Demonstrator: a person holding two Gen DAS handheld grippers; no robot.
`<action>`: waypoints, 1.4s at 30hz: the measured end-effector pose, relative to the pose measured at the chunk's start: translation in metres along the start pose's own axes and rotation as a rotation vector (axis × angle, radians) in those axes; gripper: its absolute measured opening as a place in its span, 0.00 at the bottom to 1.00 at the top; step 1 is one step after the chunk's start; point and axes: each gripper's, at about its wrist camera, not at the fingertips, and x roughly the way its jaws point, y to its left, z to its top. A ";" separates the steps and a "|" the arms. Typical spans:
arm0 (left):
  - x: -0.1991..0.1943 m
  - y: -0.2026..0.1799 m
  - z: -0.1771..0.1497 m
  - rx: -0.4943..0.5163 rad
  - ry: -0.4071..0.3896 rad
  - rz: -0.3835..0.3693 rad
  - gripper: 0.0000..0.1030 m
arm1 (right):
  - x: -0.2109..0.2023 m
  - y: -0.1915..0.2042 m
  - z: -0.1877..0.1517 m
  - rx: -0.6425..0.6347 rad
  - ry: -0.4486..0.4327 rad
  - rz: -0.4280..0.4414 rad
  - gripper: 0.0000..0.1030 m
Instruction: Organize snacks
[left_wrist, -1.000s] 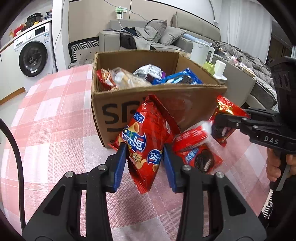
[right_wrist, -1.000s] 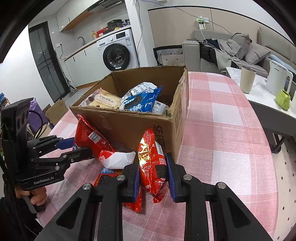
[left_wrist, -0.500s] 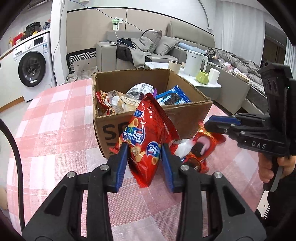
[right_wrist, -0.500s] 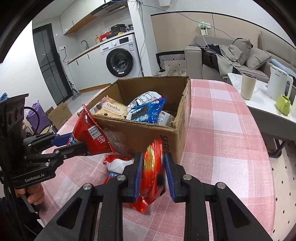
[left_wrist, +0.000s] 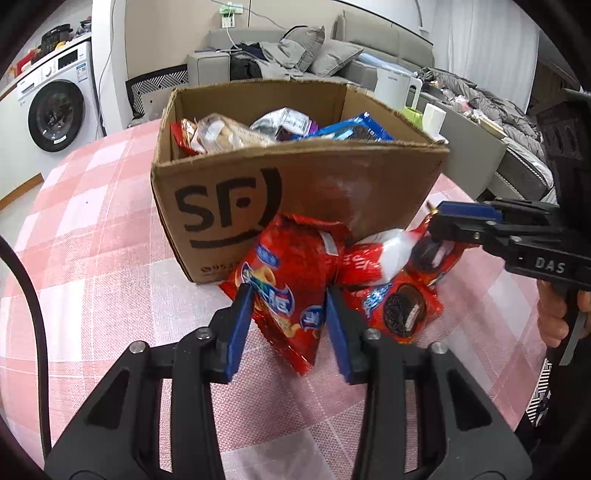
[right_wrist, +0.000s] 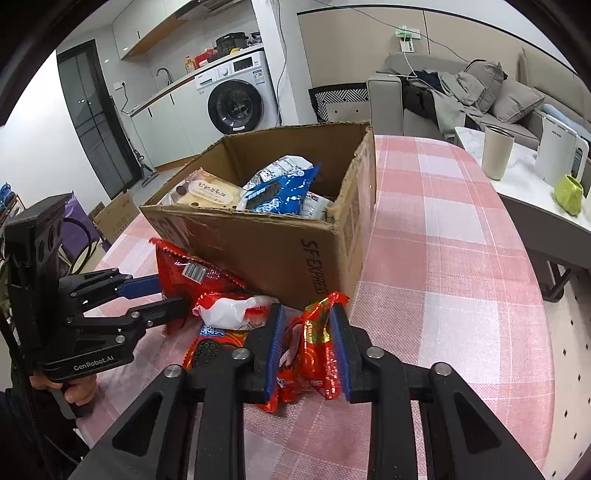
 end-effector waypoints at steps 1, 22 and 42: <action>0.003 0.000 -0.001 -0.001 0.002 0.007 0.43 | 0.001 -0.001 -0.001 -0.001 0.004 -0.004 0.35; 0.023 0.009 0.011 -0.047 0.002 0.053 0.74 | 0.035 -0.012 -0.015 -0.052 0.151 -0.087 0.70; 0.027 -0.008 0.010 -0.005 -0.069 -0.008 0.36 | 0.028 0.004 -0.020 -0.099 0.128 -0.049 0.50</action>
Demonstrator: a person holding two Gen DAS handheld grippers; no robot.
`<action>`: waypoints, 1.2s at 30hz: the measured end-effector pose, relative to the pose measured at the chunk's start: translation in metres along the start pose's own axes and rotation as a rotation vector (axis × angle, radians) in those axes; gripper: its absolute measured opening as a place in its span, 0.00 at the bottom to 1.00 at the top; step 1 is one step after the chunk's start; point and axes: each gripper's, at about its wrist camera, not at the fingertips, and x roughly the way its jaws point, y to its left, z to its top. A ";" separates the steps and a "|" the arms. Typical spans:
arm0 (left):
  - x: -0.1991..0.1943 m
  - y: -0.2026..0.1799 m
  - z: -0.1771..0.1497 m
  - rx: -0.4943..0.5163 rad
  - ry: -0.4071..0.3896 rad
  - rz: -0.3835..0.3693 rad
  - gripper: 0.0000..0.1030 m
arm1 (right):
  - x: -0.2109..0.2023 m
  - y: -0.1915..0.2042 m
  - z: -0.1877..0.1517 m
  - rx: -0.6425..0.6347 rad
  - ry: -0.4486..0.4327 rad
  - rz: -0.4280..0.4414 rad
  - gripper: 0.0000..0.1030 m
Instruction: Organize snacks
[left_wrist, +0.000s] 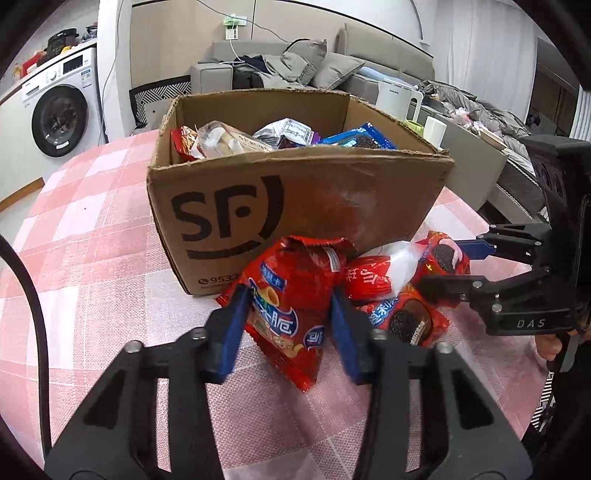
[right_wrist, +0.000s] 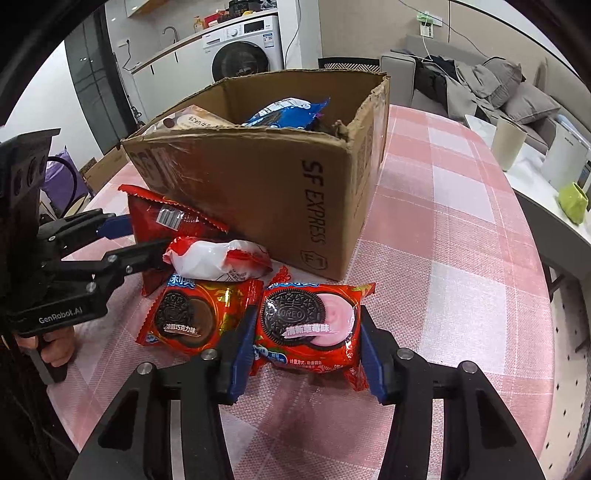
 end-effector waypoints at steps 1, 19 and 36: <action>-0.001 -0.001 0.000 0.005 -0.002 -0.003 0.34 | -0.001 0.000 0.000 0.000 -0.002 0.002 0.50; -0.048 -0.001 0.008 0.026 -0.096 -0.045 0.28 | -0.037 0.009 0.006 -0.016 -0.092 0.024 0.49; -0.111 0.004 0.013 -0.009 -0.205 -0.065 0.28 | -0.079 0.017 0.010 -0.004 -0.223 0.050 0.49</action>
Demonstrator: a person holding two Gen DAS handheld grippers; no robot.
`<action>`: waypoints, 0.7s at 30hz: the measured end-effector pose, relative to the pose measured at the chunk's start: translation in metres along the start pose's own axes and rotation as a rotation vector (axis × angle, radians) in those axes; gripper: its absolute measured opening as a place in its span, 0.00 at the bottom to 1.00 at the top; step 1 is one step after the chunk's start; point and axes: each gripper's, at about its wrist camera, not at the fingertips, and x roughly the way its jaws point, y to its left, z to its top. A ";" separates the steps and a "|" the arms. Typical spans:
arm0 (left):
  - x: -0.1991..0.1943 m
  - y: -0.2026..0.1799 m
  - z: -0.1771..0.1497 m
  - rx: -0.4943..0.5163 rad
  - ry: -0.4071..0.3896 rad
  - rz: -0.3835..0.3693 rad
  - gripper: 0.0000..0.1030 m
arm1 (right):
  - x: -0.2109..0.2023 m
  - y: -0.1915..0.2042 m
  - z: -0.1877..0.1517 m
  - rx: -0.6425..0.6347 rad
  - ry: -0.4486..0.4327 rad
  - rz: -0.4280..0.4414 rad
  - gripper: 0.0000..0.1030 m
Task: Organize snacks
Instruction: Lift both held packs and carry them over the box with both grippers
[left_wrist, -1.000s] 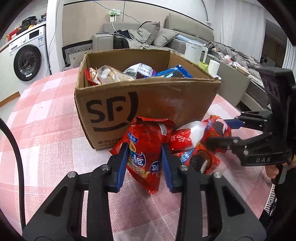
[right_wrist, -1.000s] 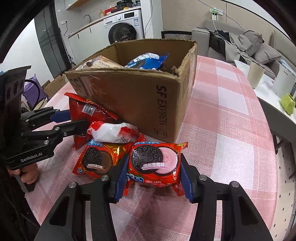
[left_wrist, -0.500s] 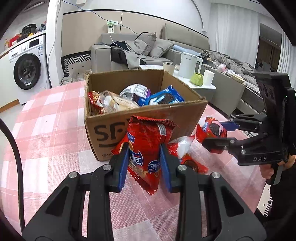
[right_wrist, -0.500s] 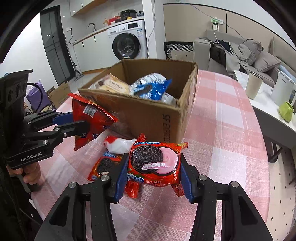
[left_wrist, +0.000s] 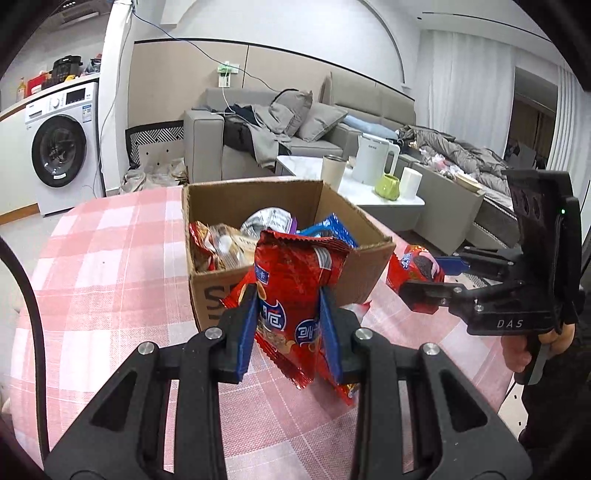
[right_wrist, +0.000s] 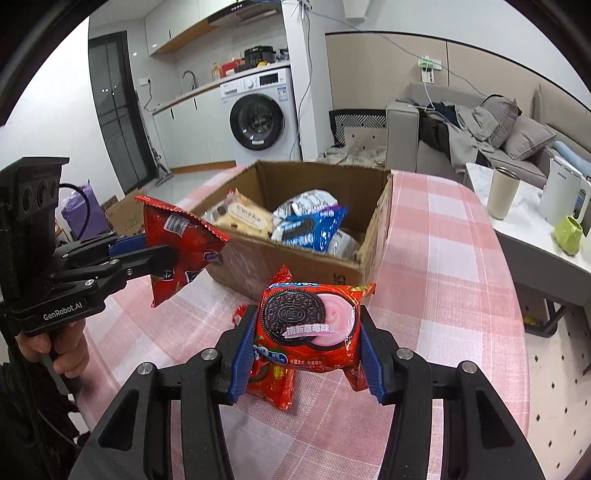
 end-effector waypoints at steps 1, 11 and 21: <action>-0.003 0.000 0.001 -0.002 -0.006 0.001 0.28 | -0.002 0.000 0.000 0.001 -0.010 0.000 0.49; -0.034 -0.001 0.018 -0.008 -0.059 0.023 0.28 | -0.014 0.003 0.011 0.040 -0.099 0.009 0.49; -0.056 0.002 0.040 -0.012 -0.109 0.030 0.28 | -0.009 0.014 0.022 0.044 -0.133 0.011 0.49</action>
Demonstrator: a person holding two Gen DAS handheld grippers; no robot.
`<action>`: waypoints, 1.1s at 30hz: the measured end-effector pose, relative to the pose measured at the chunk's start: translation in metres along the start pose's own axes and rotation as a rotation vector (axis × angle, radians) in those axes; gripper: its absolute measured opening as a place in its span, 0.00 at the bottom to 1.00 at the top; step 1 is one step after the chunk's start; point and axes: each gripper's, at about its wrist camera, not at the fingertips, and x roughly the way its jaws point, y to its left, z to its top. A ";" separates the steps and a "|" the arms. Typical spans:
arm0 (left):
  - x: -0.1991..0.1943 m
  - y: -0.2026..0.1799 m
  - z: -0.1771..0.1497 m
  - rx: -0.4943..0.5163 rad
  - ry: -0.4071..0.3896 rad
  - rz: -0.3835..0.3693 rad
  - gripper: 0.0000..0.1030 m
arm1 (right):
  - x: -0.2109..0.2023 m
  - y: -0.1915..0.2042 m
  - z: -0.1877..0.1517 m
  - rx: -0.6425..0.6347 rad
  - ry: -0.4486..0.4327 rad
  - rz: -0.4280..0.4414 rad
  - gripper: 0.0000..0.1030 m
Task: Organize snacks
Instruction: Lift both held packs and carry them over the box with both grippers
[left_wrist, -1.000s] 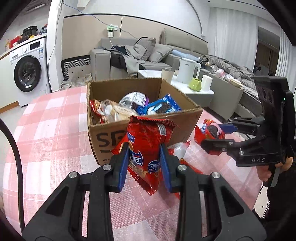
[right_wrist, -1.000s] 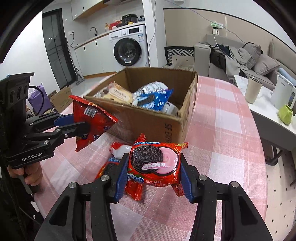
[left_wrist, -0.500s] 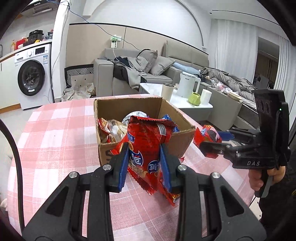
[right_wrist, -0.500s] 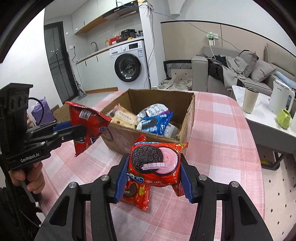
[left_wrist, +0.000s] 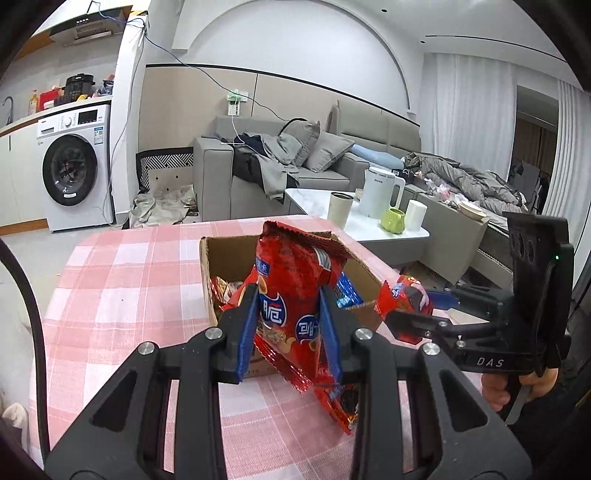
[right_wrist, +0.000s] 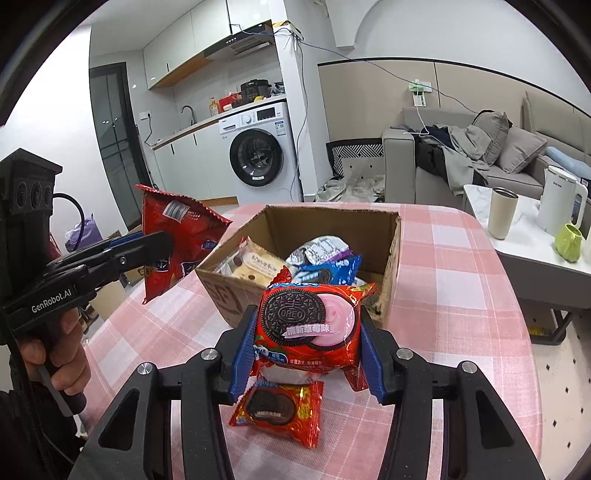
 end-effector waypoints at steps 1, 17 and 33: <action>0.000 0.000 0.002 -0.002 -0.002 0.000 0.28 | 0.001 0.000 0.002 -0.002 -0.003 -0.002 0.49; 0.034 0.005 0.027 -0.025 0.000 0.043 0.28 | 0.010 -0.004 0.041 0.020 -0.047 -0.004 0.49; 0.089 0.002 0.040 -0.008 0.029 0.083 0.28 | 0.037 -0.017 0.065 0.065 -0.048 -0.014 0.49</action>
